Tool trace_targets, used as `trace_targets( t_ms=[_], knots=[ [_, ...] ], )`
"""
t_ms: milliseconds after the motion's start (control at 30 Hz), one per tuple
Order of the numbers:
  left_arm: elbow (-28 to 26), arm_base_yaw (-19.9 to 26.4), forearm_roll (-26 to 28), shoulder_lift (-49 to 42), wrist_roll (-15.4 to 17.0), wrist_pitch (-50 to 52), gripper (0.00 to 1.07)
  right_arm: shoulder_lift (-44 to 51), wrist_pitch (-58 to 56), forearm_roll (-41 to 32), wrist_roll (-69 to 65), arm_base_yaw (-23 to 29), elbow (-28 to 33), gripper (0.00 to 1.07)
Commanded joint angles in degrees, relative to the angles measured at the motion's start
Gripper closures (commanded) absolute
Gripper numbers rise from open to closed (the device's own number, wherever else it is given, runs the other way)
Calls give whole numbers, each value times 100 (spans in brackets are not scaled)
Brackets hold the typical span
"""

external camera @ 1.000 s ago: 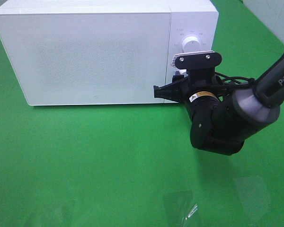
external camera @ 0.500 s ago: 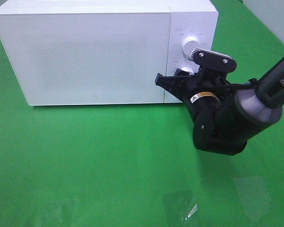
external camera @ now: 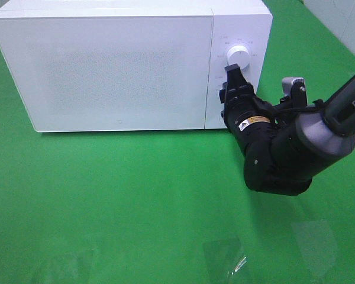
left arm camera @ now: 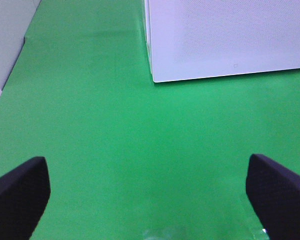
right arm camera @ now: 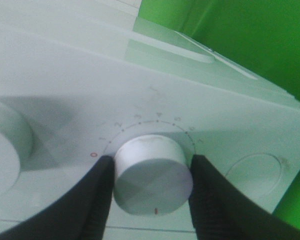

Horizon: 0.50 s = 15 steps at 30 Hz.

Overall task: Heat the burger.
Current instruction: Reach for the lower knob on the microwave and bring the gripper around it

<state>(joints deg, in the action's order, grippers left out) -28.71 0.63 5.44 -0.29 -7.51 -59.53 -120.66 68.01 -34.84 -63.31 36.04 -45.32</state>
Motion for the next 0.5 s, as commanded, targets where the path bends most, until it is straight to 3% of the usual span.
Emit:
trace_targets(
  t_ms=[33, 167, 500],
  knots=[
    [17, 6, 29, -138, -6, 6, 6, 52, 424, 980, -888, 11, -212, 107],
    [17, 6, 29, -138, -6, 6, 6, 52, 430, 997, -1862, 11, -212, 107],
    [17, 6, 29, -138, -6, 6, 6, 52, 716, 997, -1427, 11, -212, 107]
  ],
)
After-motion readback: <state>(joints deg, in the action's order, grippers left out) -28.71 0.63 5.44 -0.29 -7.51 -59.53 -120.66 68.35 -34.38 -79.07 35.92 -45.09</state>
